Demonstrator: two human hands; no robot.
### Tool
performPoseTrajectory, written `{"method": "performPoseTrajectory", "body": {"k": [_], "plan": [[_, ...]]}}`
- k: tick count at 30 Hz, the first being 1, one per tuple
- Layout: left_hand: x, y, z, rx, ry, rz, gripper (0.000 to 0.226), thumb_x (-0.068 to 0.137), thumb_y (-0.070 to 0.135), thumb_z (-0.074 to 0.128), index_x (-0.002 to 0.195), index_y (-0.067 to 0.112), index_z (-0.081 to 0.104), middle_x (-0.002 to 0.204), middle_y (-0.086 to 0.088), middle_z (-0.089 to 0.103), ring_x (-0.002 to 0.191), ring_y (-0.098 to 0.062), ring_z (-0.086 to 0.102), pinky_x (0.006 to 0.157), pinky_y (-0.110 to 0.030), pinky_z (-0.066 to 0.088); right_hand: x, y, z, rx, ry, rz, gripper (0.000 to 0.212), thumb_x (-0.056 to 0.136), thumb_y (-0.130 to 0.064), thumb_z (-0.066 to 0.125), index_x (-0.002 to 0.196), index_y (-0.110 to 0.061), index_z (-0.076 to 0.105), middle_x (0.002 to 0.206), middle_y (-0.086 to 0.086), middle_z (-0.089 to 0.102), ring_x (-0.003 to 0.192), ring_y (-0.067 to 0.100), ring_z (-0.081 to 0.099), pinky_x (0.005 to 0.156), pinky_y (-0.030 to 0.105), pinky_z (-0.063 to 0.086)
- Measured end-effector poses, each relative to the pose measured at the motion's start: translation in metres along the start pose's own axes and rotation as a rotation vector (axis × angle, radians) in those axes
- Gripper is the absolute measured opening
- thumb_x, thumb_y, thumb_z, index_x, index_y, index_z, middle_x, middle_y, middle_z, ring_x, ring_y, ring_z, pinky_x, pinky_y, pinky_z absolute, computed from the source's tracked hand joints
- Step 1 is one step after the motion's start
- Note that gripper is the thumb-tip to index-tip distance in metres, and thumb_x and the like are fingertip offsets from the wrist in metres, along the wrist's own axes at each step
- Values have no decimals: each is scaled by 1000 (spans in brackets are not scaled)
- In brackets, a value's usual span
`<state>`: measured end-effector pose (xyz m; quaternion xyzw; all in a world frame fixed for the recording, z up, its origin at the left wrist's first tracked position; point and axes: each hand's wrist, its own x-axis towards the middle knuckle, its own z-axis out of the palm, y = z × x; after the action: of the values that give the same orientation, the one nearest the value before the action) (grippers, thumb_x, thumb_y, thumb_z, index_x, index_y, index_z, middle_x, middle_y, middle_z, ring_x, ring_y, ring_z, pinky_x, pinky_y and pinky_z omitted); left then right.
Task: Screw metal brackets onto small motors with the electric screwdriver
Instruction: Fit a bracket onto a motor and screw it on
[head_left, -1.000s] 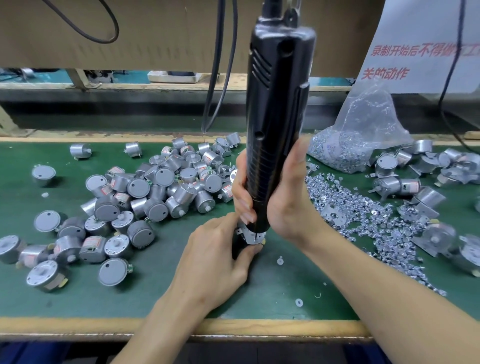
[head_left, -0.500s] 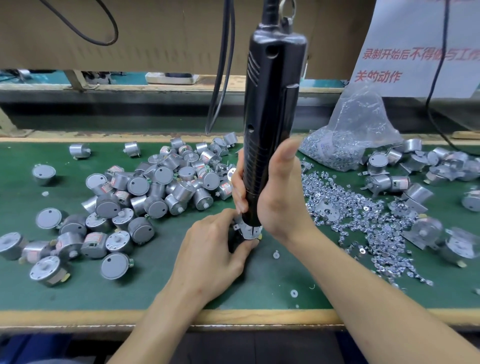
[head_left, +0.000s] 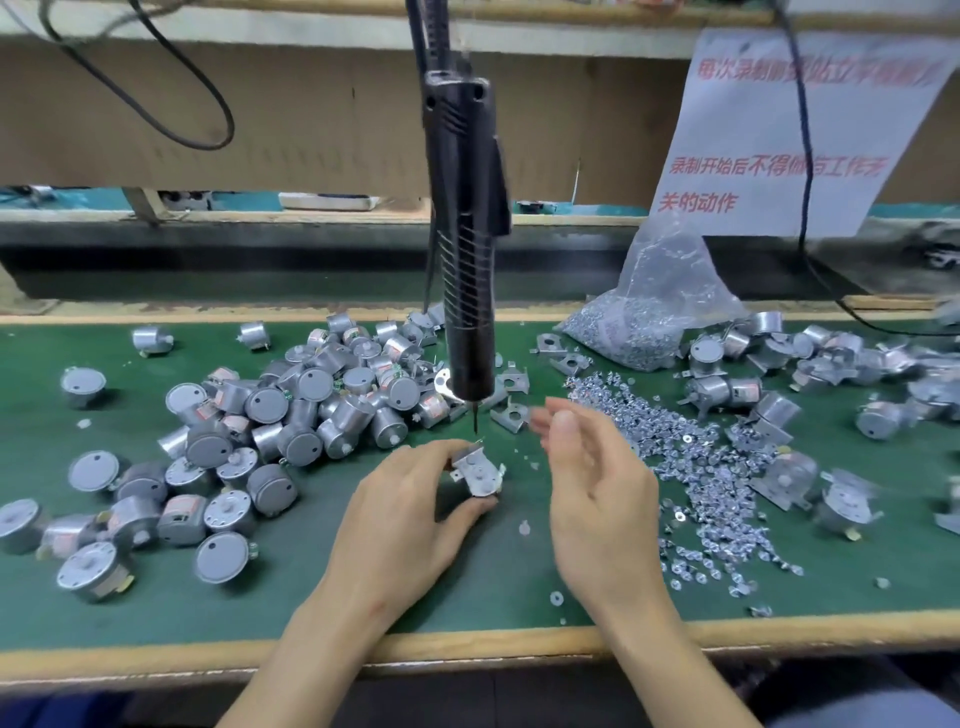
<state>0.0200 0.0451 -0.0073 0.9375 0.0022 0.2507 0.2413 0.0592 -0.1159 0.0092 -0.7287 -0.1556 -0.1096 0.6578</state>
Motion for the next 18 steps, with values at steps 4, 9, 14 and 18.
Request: {"method": "performPoseTrajectory", "body": {"k": [4, 9, 14, 18], "plan": [[2, 14, -1, -22, 21, 45, 48, 74, 31, 84, 118, 23, 65, 105, 12, 68, 98, -11, 60, 85, -22, 43, -21, -1, -11, -27, -128, 150, 21, 98, -23, 66, 118, -25, 67, 111, -20, 71, 104, -11, 66, 88, 6, 49], [-2, 39, 9, -90, 35, 99, 53, 69, 16, 88, 116, 19, 65, 101, 17, 63, 88, -1, 55, 84, -20, 47, -21, -5, -31, -16, -130, 279, 25, 94, -19, 73, 117, -29, 69, 108, -20, 72, 102, -10, 66, 81, 9, 52], [0, 60, 14, -175, 107, 162, 56, 68, 12, 84, 119, 22, 62, 87, 33, 45, 77, 8, 45, 76, 0, 33, -22, -11, -55, 275, -236, 483, 30, 93, -19, 74, 122, -21, 68, 99, 0, 80, 97, 11, 75, 84, 22, 57], [4, 75, 23, -178, 91, 231, 66, 64, 7, 90, 122, 20, 63, 91, 32, 45, 75, 3, 43, 79, -2, 34, -21, -7, -65, 631, -84, 609, 46, 76, -20, 79, 120, -9, 68, 102, 15, 78, 91, 21, 76, 80, 28, 60]]}}
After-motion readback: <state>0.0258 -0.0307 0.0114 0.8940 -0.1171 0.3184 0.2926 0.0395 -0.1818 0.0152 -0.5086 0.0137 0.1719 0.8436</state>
